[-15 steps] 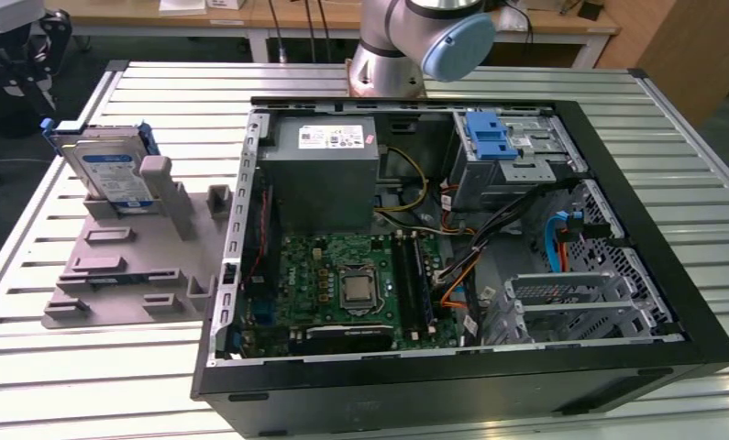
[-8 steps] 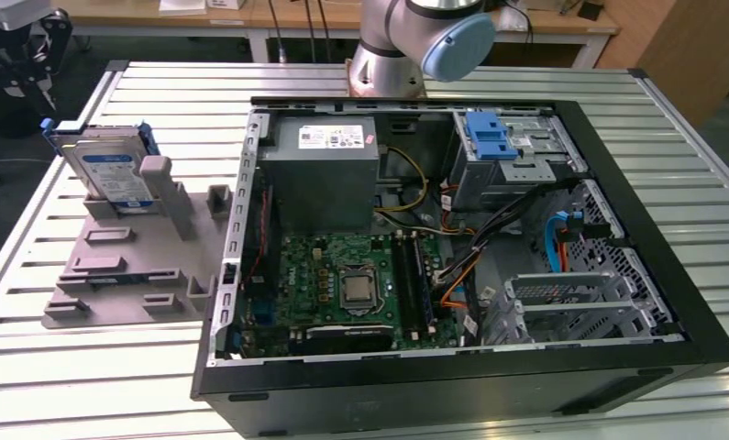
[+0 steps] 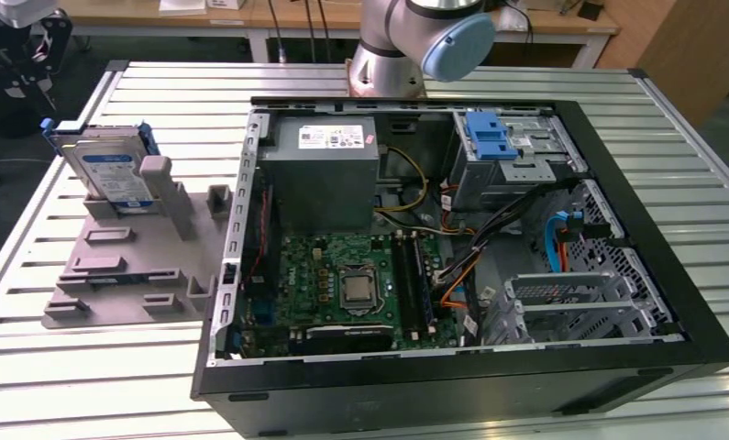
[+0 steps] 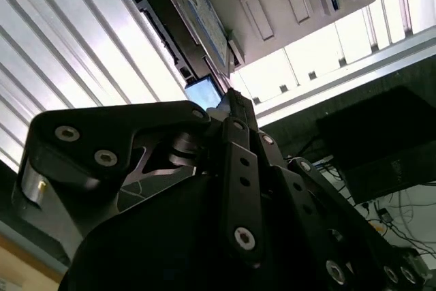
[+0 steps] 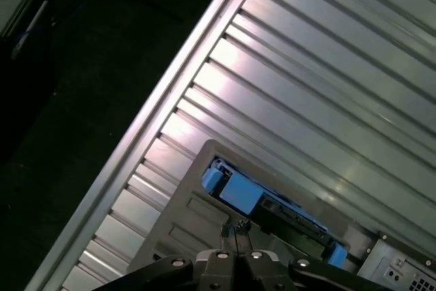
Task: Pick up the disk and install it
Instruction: 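Pick up the disk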
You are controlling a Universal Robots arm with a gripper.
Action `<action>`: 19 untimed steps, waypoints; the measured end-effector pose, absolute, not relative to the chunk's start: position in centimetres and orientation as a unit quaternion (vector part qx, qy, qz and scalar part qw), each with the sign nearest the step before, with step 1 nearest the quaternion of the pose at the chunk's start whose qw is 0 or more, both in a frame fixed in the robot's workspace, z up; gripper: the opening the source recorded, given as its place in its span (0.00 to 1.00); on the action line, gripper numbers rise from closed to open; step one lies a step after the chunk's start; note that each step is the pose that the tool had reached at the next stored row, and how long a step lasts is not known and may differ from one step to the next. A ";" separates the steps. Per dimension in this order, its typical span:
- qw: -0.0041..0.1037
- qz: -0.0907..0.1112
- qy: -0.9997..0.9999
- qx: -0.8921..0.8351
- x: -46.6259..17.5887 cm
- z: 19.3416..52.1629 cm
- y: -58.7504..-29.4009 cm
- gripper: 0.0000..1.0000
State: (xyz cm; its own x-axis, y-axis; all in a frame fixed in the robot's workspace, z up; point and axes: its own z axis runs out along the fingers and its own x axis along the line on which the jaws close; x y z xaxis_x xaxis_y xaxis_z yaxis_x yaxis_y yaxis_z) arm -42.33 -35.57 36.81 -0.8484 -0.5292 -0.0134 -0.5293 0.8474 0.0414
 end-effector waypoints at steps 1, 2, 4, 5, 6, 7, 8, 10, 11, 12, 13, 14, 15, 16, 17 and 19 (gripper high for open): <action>0.001 0.022 0.960 -0.280 -42.3 36.8 -35.6 0.11; 0.001 0.022 0.958 -0.285 -42.3 36.8 -35.6 0.11; 0.000 0.022 0.956 -0.294 -42.3 36.8 -35.6 0.11; 0.000 0.022 0.954 -0.299 -42.3 36.8 -35.6 0.11; 0.000 0.022 0.953 -0.303 -42.3 36.8 -35.6 0.11; 0.000 0.022 0.951 -0.308 -42.3 36.8 -35.6 0.11; 0.000 0.022 0.950 -0.313 -42.3 36.8 -35.6 0.11; 0.000 0.022 0.946 -0.322 -42.3 36.8 -35.6 0.11; 0.000 0.022 0.945 -0.327 -42.3 36.8 -35.6 0.11; 0.000 0.022 0.943 -0.332 -42.3 36.8 -35.6 0.11; 0.000 0.022 0.942 -0.336 -42.3 36.7 -35.6 0.11; 0.000 0.022 0.940 -0.341 -42.3 36.7 -35.6 0.11; 0.000 0.022 0.938 -0.345 -42.3 36.7 -35.6 0.11; 0.000 0.022 0.936 -0.350 -42.3 36.7 -35.6 0.11; -0.001 0.022 0.934 -0.355 -42.3 36.7 -35.6 0.11; -0.001 0.022 0.930 -0.367 -42.3 36.7 -35.6 0.11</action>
State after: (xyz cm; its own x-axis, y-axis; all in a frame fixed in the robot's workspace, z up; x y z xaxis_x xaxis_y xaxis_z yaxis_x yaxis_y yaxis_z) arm -42.33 -35.57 36.71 -0.7302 -0.6831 -0.0144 -0.6830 0.7293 0.0406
